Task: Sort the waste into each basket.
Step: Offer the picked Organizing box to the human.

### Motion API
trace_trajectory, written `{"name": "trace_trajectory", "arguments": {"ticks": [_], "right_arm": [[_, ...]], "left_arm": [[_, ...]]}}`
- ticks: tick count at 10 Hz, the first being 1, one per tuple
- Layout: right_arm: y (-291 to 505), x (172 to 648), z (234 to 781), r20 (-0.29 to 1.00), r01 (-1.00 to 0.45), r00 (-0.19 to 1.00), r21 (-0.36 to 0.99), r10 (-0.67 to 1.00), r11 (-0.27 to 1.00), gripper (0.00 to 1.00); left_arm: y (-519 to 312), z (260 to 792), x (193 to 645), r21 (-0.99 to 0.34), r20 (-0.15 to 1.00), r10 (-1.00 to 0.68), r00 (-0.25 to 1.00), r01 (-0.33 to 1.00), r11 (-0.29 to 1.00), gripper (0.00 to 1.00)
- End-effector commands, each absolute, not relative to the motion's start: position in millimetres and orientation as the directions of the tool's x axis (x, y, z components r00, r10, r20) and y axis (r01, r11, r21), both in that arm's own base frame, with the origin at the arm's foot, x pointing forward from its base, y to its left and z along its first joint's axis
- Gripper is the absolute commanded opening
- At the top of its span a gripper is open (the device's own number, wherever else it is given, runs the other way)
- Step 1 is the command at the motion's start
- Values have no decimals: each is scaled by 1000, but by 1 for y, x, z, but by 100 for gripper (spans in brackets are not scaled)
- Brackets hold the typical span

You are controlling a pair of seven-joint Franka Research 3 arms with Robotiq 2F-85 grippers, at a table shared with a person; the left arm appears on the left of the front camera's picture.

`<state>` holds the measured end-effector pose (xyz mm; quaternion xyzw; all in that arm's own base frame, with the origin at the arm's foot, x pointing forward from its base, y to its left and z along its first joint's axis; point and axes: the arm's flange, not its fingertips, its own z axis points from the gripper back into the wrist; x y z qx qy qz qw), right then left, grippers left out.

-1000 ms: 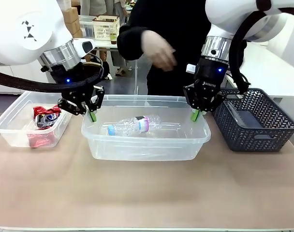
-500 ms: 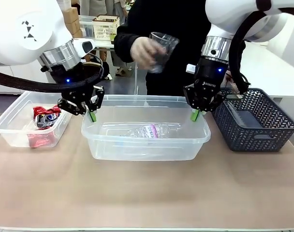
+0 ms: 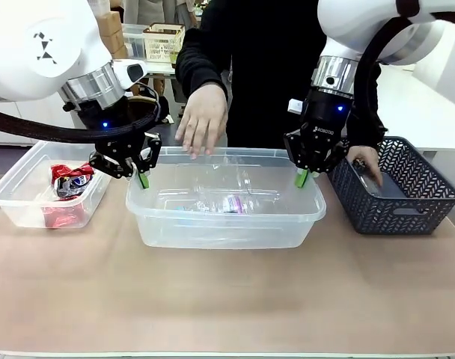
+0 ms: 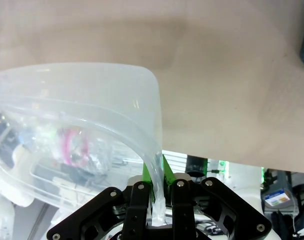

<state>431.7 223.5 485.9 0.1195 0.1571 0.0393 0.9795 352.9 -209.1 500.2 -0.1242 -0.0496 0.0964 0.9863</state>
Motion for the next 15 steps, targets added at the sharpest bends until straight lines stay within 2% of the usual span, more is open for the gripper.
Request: {"name": "trace_trajectory", "arguments": {"ticks": [1, 15], "right_arm": [[224, 430, 491, -294, -38, 948, 266, 119, 963, 0], [224, 430, 491, -294, -38, 948, 266, 119, 963, 0]], "left_arm": [[-203, 501, 354, -260, 84, 222, 972, -193, 946, 0], [-203, 501, 354, -260, 84, 222, 972, -193, 946, 0]]}}
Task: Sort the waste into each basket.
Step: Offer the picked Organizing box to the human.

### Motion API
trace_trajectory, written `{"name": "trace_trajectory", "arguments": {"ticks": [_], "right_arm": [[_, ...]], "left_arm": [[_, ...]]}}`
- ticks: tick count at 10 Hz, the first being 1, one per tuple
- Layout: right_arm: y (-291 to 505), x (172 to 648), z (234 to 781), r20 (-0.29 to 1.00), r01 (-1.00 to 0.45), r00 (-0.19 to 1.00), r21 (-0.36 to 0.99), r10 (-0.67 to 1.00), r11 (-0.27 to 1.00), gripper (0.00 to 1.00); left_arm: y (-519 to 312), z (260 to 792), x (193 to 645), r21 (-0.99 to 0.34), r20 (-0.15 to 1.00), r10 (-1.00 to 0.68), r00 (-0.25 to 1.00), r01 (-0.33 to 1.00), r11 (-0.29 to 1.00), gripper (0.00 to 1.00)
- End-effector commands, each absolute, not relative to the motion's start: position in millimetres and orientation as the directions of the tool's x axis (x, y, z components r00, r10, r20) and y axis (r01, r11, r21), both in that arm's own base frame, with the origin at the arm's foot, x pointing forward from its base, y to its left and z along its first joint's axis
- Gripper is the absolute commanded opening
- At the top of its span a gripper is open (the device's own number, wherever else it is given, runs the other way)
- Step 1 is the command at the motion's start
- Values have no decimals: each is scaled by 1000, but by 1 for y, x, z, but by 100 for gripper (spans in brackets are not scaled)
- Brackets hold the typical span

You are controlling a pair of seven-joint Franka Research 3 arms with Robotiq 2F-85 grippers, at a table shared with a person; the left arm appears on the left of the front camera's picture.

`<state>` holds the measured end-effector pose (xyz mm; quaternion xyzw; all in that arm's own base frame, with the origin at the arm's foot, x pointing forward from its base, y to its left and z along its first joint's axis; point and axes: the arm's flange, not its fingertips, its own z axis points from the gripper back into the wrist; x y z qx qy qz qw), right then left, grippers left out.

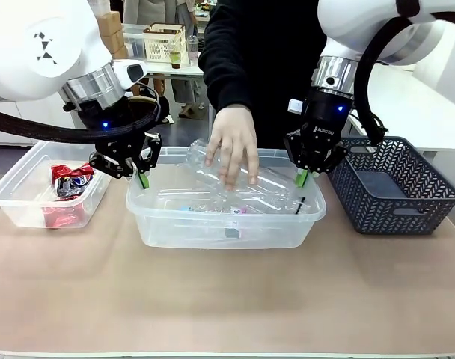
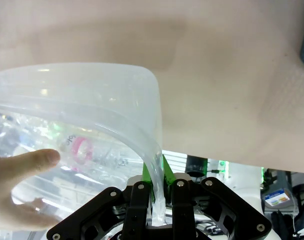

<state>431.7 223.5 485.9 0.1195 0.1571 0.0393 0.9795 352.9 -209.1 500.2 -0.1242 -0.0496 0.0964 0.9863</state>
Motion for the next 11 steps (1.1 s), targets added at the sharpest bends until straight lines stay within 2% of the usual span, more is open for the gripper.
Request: {"name": "trace_trajectory", "arguments": {"ticks": [1, 11], "right_arm": [[224, 430, 491, -294, -38, 948, 266, 119, 963, 0], [224, 430, 491, -294, -38, 948, 266, 119, 963, 0]], "left_arm": [[-203, 501, 354, -260, 84, 222, 972, -193, 946, 0], [-203, 501, 354, -260, 84, 222, 972, -193, 946, 0]]}}
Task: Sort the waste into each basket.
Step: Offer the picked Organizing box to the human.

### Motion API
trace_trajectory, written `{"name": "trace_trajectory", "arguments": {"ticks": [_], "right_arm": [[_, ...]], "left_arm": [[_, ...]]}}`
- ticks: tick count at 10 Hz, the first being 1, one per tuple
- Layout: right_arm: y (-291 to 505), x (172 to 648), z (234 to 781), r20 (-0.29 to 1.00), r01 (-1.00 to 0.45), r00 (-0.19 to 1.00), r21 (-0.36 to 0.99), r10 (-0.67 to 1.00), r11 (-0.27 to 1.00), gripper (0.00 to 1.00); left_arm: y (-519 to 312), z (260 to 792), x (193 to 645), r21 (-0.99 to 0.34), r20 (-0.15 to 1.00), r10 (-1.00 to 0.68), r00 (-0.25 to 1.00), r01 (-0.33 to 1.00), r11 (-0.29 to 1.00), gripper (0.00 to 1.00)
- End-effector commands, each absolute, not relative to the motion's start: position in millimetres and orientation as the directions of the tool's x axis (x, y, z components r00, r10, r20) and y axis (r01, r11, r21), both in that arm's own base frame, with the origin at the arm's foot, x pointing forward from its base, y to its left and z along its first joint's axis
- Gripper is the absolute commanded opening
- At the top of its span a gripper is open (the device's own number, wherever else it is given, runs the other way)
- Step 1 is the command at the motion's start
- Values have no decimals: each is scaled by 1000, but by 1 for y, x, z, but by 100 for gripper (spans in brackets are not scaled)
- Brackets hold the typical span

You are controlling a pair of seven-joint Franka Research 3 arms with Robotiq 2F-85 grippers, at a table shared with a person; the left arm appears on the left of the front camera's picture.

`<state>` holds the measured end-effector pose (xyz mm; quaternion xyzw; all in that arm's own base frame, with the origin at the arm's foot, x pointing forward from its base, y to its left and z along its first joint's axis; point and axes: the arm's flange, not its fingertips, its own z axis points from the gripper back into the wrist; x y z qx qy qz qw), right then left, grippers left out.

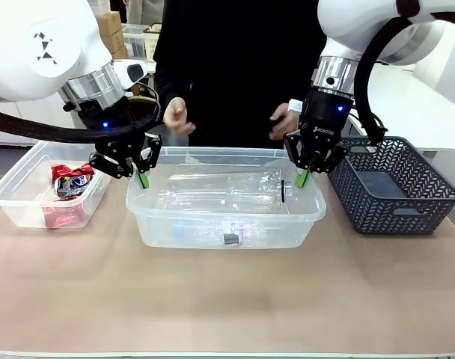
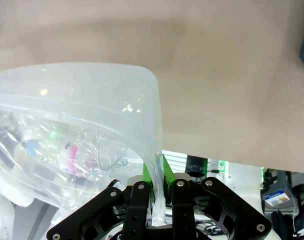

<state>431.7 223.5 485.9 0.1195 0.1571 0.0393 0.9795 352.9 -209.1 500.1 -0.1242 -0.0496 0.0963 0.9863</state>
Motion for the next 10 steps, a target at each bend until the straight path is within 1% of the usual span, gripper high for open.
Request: {"name": "trace_trajectory", "arguments": {"ticks": [1, 4, 5, 6, 7, 8, 10], "right_arm": [[224, 430, 491, -294, -38, 948, 266, 119, 963, 0], [224, 430, 491, -294, -38, 948, 266, 119, 963, 0], [224, 430, 491, -294, -38, 948, 266, 119, 963, 0], [224, 432, 486, -298, -39, 948, 246, 115, 968, 6], [226, 462, 495, -287, -14, 954, 243, 86, 970, 6], [229, 488, 504, -267, -22, 960, 248, 90, 969, 6], [233, 536, 511, -240, 16, 970, 251, 46, 968, 6]], "left_arm": [[-203, 501, 354, -260, 84, 222, 972, -193, 946, 0], [-203, 501, 354, -260, 84, 222, 972, -193, 946, 0], [-209, 500, 353, -255, 74, 202, 977, -178, 951, 5], [-209, 506, 364, -234, 105, 175, 979, -147, 961, 5], [-211, 514, 386, -251, 118, 145, 982, -112, 961, 5], [-212, 521, 414, -261, 148, 121, 982, -79, 962, 5], [-212, 516, 468, -218, 151, 109, 982, -75, 973, 5]]}}
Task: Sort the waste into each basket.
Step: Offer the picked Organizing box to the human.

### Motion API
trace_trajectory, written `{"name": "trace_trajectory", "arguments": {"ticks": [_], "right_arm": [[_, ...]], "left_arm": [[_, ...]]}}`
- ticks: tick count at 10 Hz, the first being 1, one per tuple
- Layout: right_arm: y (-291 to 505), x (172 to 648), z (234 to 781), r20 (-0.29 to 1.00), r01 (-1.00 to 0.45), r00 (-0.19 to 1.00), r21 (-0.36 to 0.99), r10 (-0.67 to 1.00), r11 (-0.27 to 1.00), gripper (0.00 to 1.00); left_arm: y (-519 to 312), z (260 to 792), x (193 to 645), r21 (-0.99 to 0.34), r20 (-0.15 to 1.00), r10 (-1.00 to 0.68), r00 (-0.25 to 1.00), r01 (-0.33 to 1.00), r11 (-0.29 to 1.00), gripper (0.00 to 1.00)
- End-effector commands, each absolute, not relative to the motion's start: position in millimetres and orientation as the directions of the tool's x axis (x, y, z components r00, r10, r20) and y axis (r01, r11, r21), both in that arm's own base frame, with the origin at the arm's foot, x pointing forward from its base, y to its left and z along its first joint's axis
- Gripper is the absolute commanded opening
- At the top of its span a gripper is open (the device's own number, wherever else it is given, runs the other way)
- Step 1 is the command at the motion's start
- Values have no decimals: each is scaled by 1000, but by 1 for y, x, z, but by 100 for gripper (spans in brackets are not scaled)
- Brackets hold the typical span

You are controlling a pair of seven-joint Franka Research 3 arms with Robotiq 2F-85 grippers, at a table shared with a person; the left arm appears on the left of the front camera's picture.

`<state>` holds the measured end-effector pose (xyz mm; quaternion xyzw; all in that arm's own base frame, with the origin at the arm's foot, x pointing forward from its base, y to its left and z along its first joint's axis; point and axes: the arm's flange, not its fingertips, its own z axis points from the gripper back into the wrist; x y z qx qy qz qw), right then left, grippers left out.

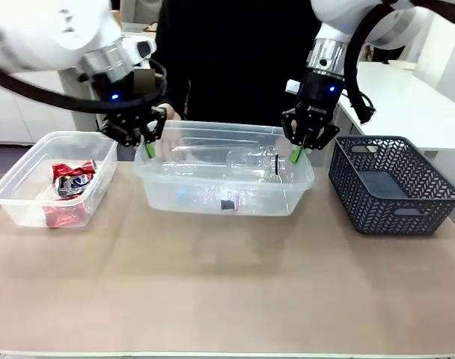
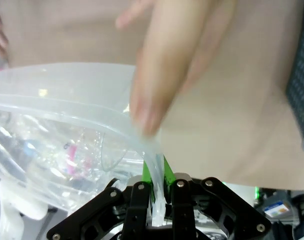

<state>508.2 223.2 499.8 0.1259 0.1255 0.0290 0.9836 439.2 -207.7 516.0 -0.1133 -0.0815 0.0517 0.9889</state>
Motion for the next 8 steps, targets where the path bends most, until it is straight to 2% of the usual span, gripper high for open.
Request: {"name": "trace_trajectory", "arguments": {"ticks": [1, 4, 5, 8], "right_arm": [[232, 554, 510, -233, 25, 972, 258, 37, 966, 6], [232, 571, 492, -250, 53, 968, 258, 14, 965, 6], [224, 563, 487, -244, 1, 968, 254, 63, 967, 6], [224, 563, 487, -244, 1, 968, 254, 63, 967, 6]], "left_arm": [[-212, 505, 486, -224, 113, 107, 988, -80, 971, 5], [-207, 485, 508, -260, 57, 193, 980, -172, 950, 5], [-205, 489, 504, -234, 102, 133, 986, -106, 966, 5], [-205, 489, 504, -234, 102, 133, 986, -106, 966, 5]]}}
